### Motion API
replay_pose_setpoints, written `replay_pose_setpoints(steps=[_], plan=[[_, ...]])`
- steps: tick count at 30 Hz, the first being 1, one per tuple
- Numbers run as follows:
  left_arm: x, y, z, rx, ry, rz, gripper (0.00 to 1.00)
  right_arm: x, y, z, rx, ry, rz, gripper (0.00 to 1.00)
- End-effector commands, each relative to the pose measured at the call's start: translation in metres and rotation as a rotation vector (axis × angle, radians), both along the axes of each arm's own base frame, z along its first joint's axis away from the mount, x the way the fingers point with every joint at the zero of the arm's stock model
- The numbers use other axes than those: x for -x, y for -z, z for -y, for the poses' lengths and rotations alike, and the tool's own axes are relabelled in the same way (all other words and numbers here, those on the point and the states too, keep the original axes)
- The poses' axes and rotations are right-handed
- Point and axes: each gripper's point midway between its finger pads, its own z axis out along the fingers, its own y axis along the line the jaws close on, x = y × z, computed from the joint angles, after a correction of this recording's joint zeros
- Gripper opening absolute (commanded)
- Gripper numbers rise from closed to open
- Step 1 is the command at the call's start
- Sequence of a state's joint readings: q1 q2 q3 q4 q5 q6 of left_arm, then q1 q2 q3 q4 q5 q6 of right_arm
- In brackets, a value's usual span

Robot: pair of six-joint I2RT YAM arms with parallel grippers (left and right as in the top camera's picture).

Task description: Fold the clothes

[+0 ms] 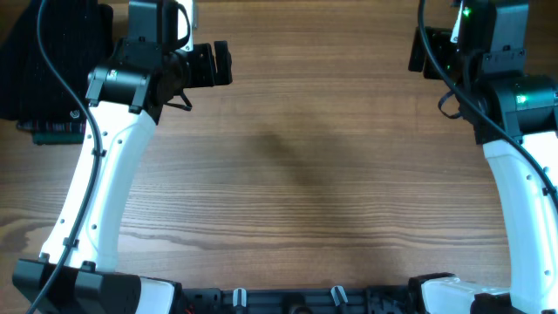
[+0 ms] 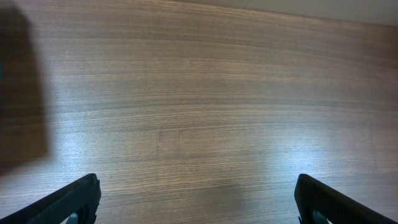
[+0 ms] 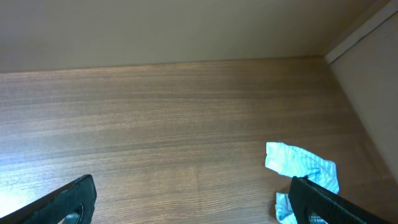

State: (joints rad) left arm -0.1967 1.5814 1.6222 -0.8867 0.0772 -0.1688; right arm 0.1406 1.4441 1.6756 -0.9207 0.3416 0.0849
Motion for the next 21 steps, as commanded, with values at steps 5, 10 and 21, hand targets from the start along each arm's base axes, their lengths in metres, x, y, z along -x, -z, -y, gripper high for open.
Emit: replay_pose_setpoints(steps=[5, 10, 21], plan=[[0.018, -0.041, -0.017, -0.035, -0.051, 0.125, 1.00, -0.002, 0.002, 0.003, 0.019, 0.012, -0.009, 0.99], [0.028, -0.048, -0.032, -0.013, -0.096, 0.303, 1.00, -0.002, 0.002, 0.003, 0.019, 0.012, -0.009, 1.00], [0.098, 0.037, -0.050, 0.108, -0.065, 0.580, 1.00, -0.002, 0.002, 0.003, 0.020, 0.012, -0.009, 1.00]])
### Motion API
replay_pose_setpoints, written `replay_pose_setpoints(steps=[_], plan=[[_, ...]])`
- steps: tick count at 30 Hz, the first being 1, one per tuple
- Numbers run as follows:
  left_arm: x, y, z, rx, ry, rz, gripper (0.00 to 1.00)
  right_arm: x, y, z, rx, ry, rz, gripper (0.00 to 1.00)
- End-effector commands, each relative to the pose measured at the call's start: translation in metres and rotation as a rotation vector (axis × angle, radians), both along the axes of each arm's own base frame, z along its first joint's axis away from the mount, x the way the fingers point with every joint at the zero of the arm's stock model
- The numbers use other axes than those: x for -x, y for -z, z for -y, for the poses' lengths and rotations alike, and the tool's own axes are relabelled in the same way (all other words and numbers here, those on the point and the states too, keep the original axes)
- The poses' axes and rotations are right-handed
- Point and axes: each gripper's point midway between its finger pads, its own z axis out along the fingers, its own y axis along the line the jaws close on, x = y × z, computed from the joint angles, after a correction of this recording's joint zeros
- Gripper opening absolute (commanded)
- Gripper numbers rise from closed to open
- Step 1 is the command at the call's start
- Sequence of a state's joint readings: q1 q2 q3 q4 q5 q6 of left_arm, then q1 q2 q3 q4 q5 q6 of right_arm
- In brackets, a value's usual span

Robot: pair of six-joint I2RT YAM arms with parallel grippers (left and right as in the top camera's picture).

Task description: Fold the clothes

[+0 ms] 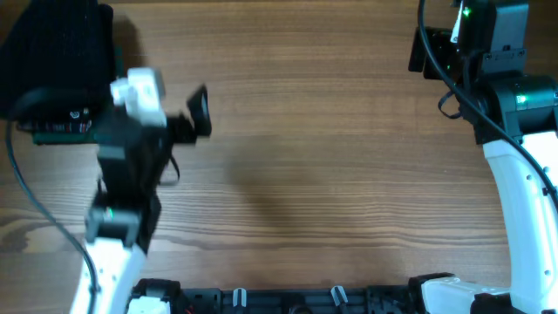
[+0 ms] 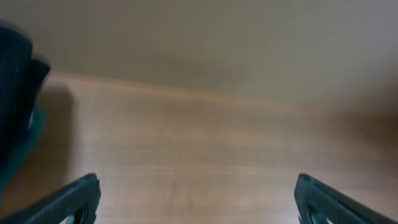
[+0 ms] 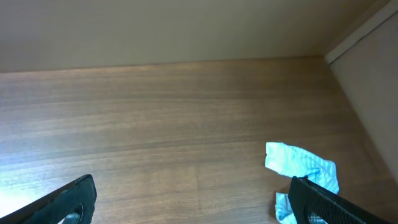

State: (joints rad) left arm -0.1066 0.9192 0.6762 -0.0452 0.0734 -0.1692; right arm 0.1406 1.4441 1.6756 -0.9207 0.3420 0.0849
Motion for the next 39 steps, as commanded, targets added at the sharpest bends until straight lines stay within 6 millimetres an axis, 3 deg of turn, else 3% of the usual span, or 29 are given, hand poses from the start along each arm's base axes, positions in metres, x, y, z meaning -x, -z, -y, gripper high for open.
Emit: replay_pose_setpoints(steps=[1, 5, 11, 26, 36, 39], plan=[[0.032, 0.032, -0.006, 0.019, 0.024, 0.050, 1.00, -0.002, 0.002, 0.003, 0.019, 0.012, -0.009, 1.00], [0.057, 0.056, -0.022, 0.041, -0.029, 0.093, 1.00, -0.002, 0.002, 0.003, 0.019, 0.011, -0.009, 1.00], [0.078, 0.066, -0.033, 0.042, -0.070, 0.174, 1.00, -0.002, 0.002, 0.003, 0.019, 0.012, -0.009, 1.00], [0.095, 0.113, -0.032, 0.046, -0.063, 0.135, 1.00, -0.002, 0.002, 0.003, 0.019, 0.012, -0.009, 1.00], [0.096, 0.108, -0.038, 0.043, -0.084, 0.157, 1.00, -0.002, 0.002, 0.003, 0.019, 0.012, -0.009, 1.00], [0.098, 0.099, -0.037, 0.042, -0.084, 0.198, 1.00, -0.002, 0.002, 0.003, 0.019, 0.012, -0.009, 1.00]])
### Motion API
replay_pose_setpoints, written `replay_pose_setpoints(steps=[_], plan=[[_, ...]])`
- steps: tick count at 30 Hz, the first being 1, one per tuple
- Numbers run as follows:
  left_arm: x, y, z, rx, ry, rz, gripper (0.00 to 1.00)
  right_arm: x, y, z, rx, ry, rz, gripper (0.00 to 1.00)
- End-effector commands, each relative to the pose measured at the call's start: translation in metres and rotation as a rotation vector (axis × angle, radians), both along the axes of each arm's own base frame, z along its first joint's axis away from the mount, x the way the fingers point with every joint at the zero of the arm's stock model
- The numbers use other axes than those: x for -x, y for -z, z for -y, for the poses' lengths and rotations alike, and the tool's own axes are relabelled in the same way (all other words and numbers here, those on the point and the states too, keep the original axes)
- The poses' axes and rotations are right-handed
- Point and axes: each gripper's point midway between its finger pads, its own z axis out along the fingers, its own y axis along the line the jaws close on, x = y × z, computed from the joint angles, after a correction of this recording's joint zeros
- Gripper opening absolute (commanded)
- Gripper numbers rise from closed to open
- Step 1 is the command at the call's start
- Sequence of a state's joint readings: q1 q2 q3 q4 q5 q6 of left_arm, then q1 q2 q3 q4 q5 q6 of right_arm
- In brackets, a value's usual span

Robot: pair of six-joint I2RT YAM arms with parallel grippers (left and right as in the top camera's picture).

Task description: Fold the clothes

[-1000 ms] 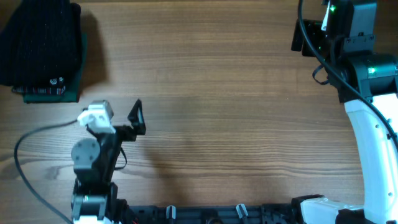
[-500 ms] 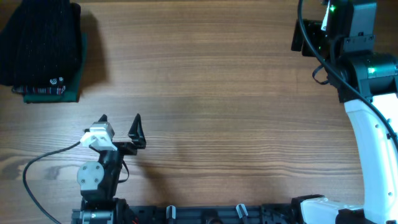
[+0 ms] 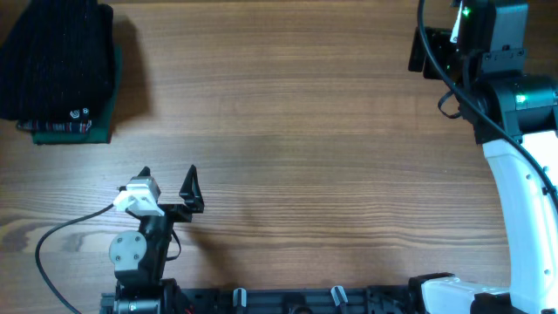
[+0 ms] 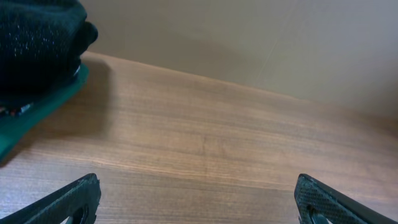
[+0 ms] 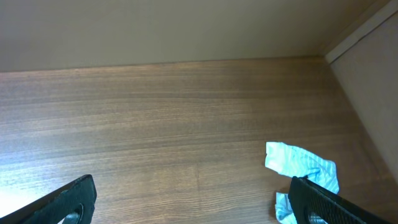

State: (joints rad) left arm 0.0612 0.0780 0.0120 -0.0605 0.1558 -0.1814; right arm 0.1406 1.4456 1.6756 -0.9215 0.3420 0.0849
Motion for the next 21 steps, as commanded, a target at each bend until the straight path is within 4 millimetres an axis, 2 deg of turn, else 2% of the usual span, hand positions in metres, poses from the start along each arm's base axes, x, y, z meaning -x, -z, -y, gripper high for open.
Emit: replay_pose_setpoints(steps=[1, 4, 21], plan=[[0.0031, -0.0131, 0.0006, 0.006, 0.006, 0.065, 1.00, -0.0013, 0.0017, 0.0032, 0.019, 0.011, -0.007, 1.00], [0.0036, -0.0151, 0.0060, 0.008, 0.037, 0.073, 1.00, -0.0013, 0.0017, 0.0032, 0.019, 0.011, -0.007, 1.00], [0.0035, -0.0146, 0.0057, 0.008, 0.035, 0.071, 1.00, -0.0013, 0.0017, 0.0032, 0.019, 0.011, -0.007, 1.00]])
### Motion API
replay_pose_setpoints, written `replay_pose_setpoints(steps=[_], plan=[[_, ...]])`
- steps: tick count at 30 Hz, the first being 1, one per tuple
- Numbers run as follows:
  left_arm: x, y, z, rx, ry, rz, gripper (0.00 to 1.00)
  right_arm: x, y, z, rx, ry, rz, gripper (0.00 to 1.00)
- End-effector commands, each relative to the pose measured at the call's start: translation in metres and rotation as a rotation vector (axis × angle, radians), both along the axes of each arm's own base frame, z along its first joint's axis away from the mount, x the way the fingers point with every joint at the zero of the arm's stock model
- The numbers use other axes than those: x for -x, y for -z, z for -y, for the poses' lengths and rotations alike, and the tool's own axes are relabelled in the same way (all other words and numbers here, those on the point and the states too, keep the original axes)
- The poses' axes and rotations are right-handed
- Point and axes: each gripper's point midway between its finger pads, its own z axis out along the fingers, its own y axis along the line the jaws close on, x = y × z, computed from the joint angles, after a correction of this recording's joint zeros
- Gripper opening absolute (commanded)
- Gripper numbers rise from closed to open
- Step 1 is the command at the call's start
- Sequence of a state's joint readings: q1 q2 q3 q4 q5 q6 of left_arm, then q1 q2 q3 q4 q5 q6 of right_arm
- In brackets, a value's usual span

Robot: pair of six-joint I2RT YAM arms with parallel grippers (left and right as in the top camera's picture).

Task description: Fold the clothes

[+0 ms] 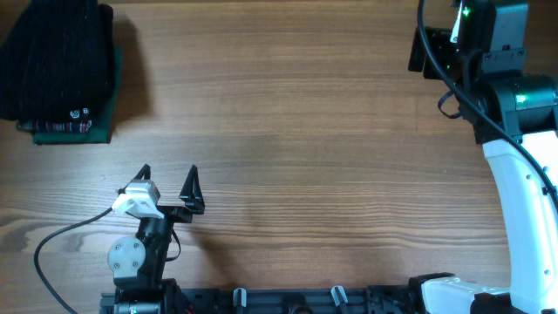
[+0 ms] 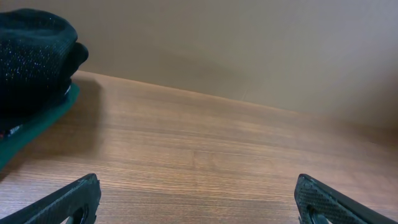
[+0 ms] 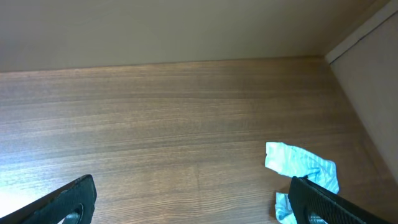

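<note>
A stack of folded clothes sits at the table's back left, a black knit piece (image 1: 54,57) lying on a green one (image 1: 98,131). In the left wrist view the black knit piece (image 2: 34,53) lies far off to the left. A crumpled light-blue striped cloth (image 3: 303,165) lies by the right wall, just beyond the right finger (image 3: 323,202); the overhead view does not show it. My left gripper (image 1: 167,177) is open over bare wood at the front left. My right gripper (image 3: 193,204) is open and holds nothing.
The wooden table (image 1: 305,131) is walled at the back (image 2: 249,43) and on the right (image 3: 373,74). The right arm (image 1: 514,113) stands along the right side. The left arm is folded low at the front edge, its cable (image 1: 61,235) looping left.
The left gripper stays at the front left, open. Its wrist view has tipped up slightly, showing more back wall. The right arm and both garments have not moved.
The left arm first reached to the back left beside the folded stack, gripper open over bare wood. It then stood at mid-left, and later was folded at the front left edge, where it remains. The right gripper stayed open near the blue cloth throughout.
</note>
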State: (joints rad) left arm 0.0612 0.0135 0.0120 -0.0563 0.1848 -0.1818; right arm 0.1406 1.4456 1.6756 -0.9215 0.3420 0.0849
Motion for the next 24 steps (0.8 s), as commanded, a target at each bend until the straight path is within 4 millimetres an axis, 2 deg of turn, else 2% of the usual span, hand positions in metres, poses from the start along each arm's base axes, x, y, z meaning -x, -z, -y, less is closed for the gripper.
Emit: replay_pose_setpoints(steps=[1, 24], plan=[[0.0004, 0.0010, 0.0006, 0.009, 0.007, 0.002, 1.00, -0.0013, 0.0017, 0.0032, 0.019, 0.011, -0.007, 1.00], [0.0004, 0.0010, 0.0006, 0.009, 0.007, 0.002, 1.00, -0.0039, 0.0064, 0.0013, 0.018, 0.007, -0.019, 1.00]])
